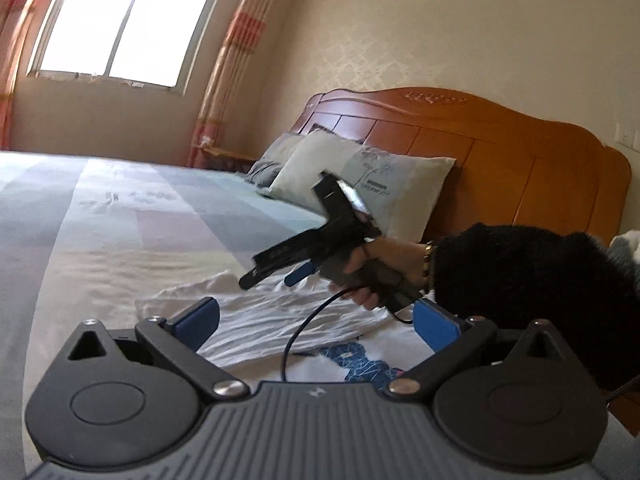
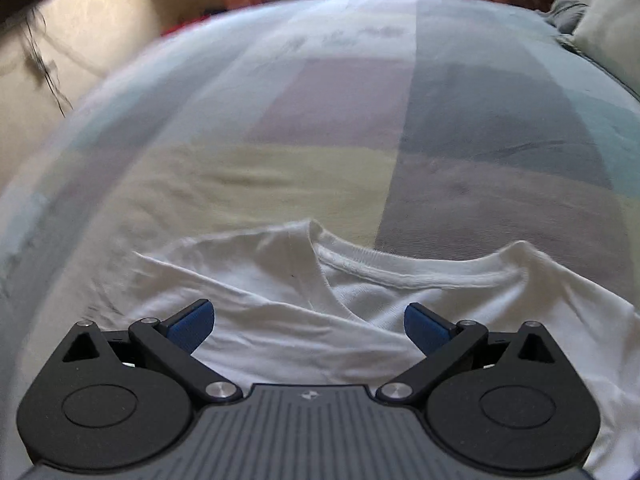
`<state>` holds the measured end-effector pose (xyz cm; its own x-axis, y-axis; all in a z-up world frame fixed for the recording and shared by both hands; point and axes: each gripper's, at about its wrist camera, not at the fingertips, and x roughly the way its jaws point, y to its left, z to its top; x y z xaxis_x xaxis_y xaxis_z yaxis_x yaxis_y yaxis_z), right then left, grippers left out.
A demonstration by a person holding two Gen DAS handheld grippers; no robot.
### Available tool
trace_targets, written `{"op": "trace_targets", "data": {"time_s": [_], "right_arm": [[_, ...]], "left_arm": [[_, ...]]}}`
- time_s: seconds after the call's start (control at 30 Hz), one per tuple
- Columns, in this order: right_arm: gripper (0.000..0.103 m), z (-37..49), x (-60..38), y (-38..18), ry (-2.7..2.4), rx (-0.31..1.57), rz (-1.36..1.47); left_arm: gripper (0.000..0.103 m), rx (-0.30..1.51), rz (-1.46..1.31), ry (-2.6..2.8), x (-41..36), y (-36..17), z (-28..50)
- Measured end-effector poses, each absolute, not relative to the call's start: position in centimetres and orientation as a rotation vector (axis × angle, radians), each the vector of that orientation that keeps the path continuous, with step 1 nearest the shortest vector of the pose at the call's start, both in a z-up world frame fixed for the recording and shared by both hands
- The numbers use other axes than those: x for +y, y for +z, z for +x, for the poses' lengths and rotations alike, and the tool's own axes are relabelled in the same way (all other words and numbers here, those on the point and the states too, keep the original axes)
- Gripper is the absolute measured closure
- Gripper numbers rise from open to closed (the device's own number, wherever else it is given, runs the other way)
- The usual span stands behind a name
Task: Fold clothes
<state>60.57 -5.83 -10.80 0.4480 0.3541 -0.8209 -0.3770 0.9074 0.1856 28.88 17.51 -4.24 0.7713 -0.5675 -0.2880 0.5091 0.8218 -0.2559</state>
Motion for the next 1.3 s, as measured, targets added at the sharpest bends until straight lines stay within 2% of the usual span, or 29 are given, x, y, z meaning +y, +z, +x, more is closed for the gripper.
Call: {"op": "trace_targets", "data": {"time_s": [0.1, 0.23, 0.4, 0.57, 0.7, 0.97, 1.17, 1.3], "right_arm": [[0.000, 61.5, -5.1, -12.8, 0.394, 0.982, -0.060], [0.000, 62.4, -4.6, -12.5, 0.402, 0.887, -0.053], [0.000, 60.9, -4.3, -9.7, 0.432, 0.913, 0.000], [0.000, 61.1, -2.1, -11.4, 0.472, 1.013, 0.031], [0.000, 62.3, -1.2, -12.7, 0.457, 0.929, 0.032], [0.000, 60.0, 0.6, -8.7, 0.575, 0.865, -0.012], [0.000, 61.4, 3.5, -11.9, 0.551, 0.928, -0.097], [0.000, 62.8, 4.3, -13.8, 0.531, 0.876, -0.097]], "left_arm": [[0.001, 0.393, -0.189, -0.585, 17.5, -5.0, 29.8], [0.001, 0.419, -0.183, -0.572, 17.1, -5.3, 30.2], [0.001, 0.389, -0.196, -0.588, 17.4, -5.0, 29.6], [0.001, 0.398, -0.190, -0.578, 17.3, -5.0, 29.7], [0.001, 0.407, -0.195, -0.564, 17.6, -5.2, 29.8], [0.001, 0.384, -0.205, -0.587, 17.9, -5.0, 29.2], [0.001, 0.380, -0.184, -0.612, 17.1, -4.9, 29.1], [0.001, 0.399, -0.184, -0.592, 17.2, -5.3, 29.6]]}}
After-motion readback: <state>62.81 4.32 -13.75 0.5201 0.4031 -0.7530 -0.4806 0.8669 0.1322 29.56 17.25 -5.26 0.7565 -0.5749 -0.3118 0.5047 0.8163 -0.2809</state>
